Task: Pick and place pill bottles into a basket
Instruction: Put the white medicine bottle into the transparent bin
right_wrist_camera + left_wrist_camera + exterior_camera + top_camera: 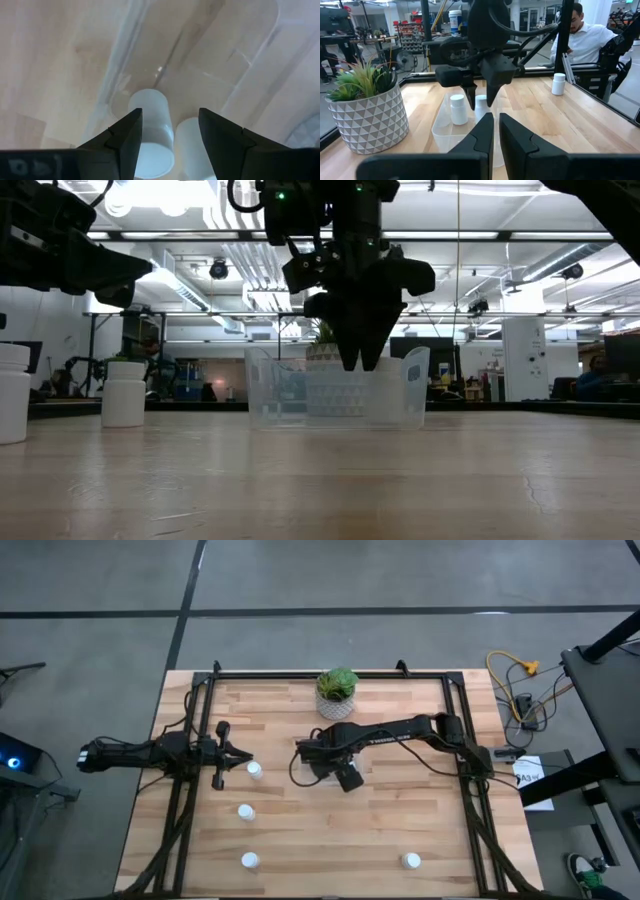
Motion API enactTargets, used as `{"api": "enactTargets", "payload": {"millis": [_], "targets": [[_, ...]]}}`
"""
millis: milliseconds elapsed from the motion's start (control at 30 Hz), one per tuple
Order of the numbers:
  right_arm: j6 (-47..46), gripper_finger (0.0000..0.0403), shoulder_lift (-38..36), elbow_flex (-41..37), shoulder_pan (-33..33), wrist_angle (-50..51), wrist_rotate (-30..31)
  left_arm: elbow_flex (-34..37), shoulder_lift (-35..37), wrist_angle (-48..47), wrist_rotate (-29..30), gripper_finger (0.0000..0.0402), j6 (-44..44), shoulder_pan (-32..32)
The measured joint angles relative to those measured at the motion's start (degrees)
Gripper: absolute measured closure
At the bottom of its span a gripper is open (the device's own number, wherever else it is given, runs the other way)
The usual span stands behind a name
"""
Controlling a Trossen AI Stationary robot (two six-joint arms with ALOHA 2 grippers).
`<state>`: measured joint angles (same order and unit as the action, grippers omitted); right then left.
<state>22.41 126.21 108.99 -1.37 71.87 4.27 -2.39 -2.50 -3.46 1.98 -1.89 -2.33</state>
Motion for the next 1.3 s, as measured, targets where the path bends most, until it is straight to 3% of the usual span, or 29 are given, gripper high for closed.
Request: {"api": "enactTargets", "payload": {"millis": [700,967,1300], "targets": [[1.30,0.0218,-0.13,0.07,0.02,-0.37,1.24,0.00,-0.09,0.00,0.02,0.0389,0.00,0.00],[5.02,0.0218,-1.32,0.13,-0.61,-3.95,-8.46,0.00,-0.09,0.00,0.00,0.0389,0.00,-0.02],[1.31,0.0221,-7.61,0.09,-4.30,-4.28,-12.25,0.00,-0.11,0.00,0.02,0.0389,0.00,0.00]]}}
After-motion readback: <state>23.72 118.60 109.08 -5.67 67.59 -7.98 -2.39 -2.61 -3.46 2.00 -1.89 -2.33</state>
